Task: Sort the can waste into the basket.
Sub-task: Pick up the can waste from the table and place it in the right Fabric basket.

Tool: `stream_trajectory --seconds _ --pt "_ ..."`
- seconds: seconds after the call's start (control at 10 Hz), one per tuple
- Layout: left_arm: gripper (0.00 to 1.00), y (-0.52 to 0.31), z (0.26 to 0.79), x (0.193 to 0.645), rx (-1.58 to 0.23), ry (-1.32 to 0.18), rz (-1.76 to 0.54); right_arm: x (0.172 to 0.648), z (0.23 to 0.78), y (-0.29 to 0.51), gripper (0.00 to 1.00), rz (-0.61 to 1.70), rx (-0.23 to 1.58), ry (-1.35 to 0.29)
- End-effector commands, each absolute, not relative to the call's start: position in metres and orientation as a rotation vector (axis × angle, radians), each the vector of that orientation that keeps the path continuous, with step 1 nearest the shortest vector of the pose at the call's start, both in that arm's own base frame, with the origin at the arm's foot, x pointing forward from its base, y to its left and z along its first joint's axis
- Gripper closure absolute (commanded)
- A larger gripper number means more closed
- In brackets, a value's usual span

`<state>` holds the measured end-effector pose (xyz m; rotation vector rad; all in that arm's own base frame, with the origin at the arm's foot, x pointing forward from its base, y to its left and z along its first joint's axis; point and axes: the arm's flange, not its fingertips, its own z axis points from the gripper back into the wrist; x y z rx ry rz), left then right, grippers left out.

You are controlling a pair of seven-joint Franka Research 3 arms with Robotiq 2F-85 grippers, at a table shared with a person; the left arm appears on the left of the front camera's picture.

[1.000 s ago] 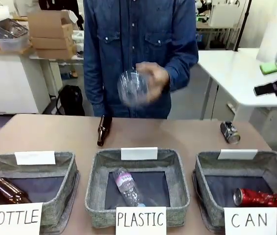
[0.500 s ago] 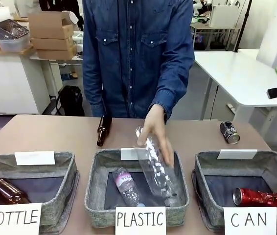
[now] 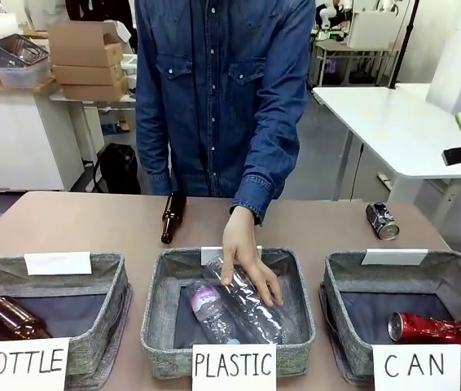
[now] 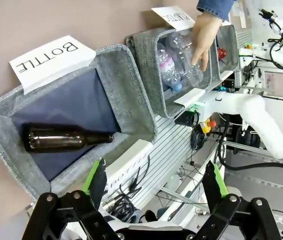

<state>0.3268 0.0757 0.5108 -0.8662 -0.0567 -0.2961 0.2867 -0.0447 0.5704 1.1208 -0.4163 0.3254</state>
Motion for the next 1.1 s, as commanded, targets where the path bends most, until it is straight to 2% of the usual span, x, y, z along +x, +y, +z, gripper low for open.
stream_trajectory --seconds 0.0,0.4,0.5,0.6,0.8,0.9,1.0 --pt "0.0 0.08 0.51 0.328 -0.859 -0.067 -0.312 0.286 0.571 -0.044 0.0 0.341 1.12 -0.414" --pt "0.0 0.08 0.51 0.328 -0.859 -0.067 -0.312 0.287 0.57 -0.045 0.0 0.325 1.121 -0.416" --pt "0.0 0.08 0.51 0.328 -0.859 -0.067 -0.312 0.291 0.567 -0.036 0.0 0.315 0.699 -0.456" --pt "0.0 0.08 0.51 0.328 -0.859 -0.067 -0.312 0.298 0.558 -0.03 0.0 0.319 0.368 -0.373" --pt "0.0 0.08 0.51 0.328 -0.859 -0.067 -0.312 0.297 0.543 -0.035 0.0 0.293 0.2 -0.306" --pt "0.0 0.08 0.51 0.328 -0.859 -0.067 -0.312 0.287 0.543 -0.044 0.0 0.225 0.163 -0.342" --pt "0.0 0.08 0.51 0.328 -0.859 -0.067 -0.312 0.267 0.556 -0.045 0.0 0.122 0.266 -0.56"
